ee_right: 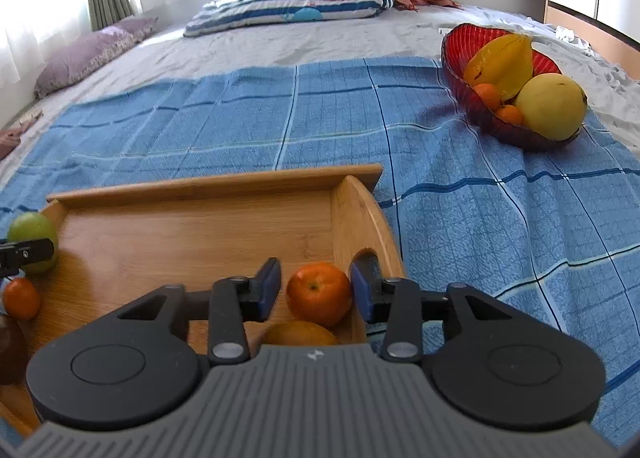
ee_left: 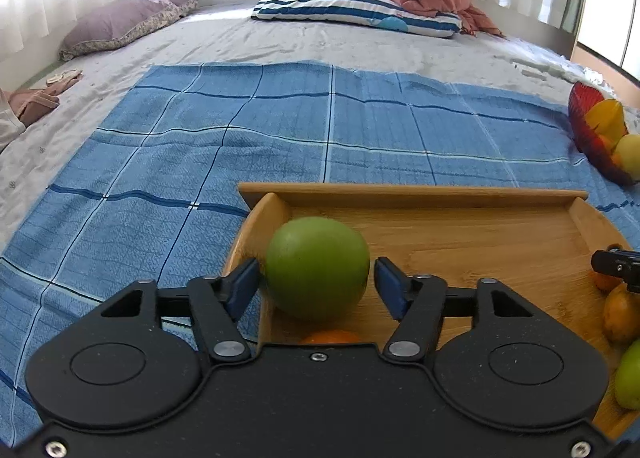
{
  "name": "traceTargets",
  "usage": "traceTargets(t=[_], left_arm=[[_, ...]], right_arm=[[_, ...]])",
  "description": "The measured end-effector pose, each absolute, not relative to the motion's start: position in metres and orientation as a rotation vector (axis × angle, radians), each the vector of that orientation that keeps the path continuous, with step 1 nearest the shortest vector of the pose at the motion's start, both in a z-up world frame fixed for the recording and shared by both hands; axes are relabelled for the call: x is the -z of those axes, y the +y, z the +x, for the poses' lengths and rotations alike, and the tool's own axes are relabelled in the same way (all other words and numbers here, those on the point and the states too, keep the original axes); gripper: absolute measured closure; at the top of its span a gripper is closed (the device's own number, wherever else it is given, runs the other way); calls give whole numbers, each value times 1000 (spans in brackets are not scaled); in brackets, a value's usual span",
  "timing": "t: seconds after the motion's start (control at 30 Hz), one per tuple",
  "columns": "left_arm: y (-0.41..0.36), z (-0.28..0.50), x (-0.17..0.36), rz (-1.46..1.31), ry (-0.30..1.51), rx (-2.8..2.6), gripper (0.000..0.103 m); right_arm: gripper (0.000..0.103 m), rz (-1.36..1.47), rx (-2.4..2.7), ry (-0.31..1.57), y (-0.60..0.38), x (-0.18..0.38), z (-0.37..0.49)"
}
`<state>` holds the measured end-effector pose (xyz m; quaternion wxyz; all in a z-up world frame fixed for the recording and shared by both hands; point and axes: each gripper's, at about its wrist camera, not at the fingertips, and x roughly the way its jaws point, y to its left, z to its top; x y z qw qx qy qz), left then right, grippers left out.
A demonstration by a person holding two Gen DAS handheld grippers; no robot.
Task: Organize fruits
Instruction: 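Lower the green apple and tangerine onto the tray and open both tools, then withdraw both tools from the tray toward the red dates on the cloth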
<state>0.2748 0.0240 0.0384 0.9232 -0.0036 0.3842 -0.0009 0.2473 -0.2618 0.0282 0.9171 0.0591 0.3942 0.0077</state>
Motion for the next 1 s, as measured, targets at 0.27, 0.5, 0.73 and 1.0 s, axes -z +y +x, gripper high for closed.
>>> traceTargets(t=[0.27,0.5,0.73,1.0], left_arm=[[25,251,-56,10,719,9,14],[24,218,-69,12,662,32,1],[20,172,-74,-7,589,68,0],[16,126,-67,-34,560,104,0]], right_arm=[[18,152,-36,729,-266,-47,229],[11,141,-56,643,-264,-62,202],[7,107,-54,556,-254,-65,167],[1,57,-80,452,-238,-64,126]])
